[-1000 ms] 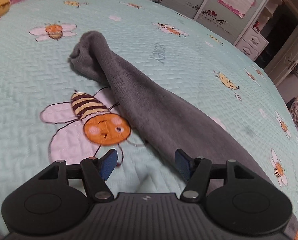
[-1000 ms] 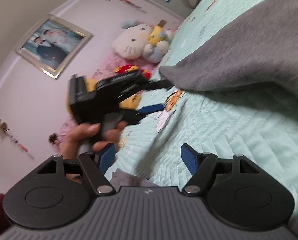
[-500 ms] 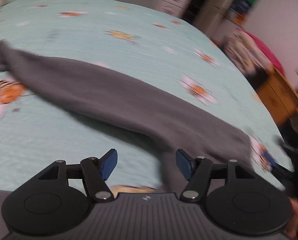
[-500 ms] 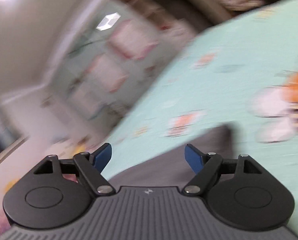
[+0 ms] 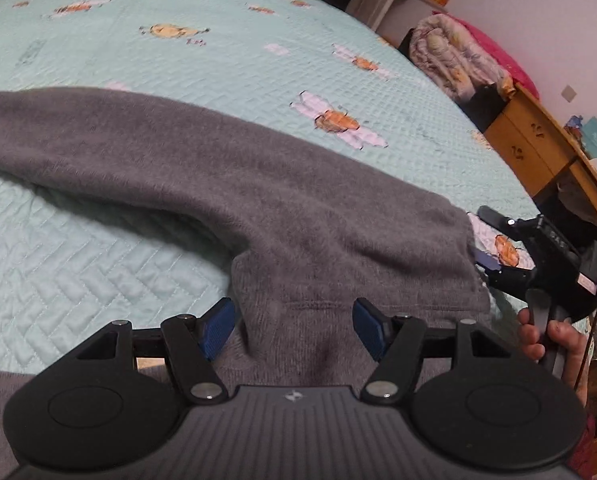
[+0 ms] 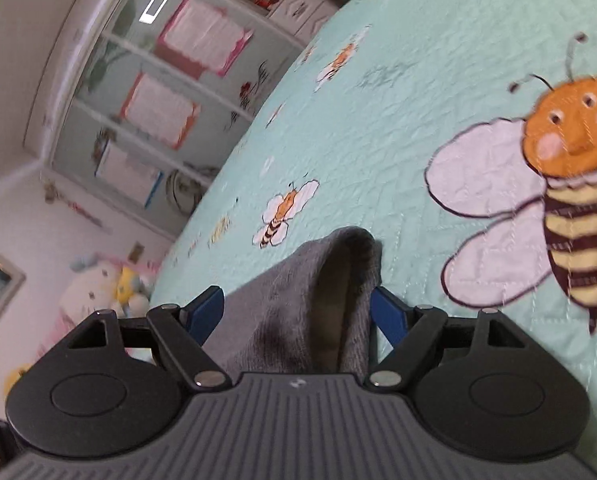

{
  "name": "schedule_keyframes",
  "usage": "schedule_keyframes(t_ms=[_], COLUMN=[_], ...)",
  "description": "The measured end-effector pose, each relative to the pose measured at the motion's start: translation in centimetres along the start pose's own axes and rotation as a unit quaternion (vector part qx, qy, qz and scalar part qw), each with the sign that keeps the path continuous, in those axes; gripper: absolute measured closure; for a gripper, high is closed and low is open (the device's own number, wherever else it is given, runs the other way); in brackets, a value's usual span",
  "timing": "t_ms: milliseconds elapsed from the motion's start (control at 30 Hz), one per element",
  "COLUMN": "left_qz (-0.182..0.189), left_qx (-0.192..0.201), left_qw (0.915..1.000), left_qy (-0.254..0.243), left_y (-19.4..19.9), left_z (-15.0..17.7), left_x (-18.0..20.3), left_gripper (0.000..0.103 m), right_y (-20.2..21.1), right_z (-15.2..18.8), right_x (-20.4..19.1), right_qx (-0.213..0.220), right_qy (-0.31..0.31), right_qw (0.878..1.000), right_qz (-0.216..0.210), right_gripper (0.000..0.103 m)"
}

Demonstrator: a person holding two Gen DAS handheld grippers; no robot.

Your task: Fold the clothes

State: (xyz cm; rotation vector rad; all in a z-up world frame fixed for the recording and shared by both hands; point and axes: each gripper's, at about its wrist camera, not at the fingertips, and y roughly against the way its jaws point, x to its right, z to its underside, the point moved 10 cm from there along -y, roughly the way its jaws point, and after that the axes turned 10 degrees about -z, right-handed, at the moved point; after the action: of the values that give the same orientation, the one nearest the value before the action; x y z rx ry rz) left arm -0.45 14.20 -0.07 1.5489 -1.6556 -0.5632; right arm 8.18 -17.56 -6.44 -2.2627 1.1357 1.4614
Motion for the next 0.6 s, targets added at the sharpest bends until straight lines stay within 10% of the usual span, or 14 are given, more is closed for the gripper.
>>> schedule_keyframes(t_ms=[600], left_qz=[0.054], left_qx=[0.04], left_qw=[0.9977], left_qy=[-0.012], left_y=[-1.2], left_z=[-2.0], left_x=[3.8], left_gripper=[0.035], right_y=[-0.6], right_z=[0.1], right_x=[-1.3], right_qx=[-0.046], right_qy=[-0.038], right_qw=[0.994], right_qz=[-0.087], right_gripper=[0.024])
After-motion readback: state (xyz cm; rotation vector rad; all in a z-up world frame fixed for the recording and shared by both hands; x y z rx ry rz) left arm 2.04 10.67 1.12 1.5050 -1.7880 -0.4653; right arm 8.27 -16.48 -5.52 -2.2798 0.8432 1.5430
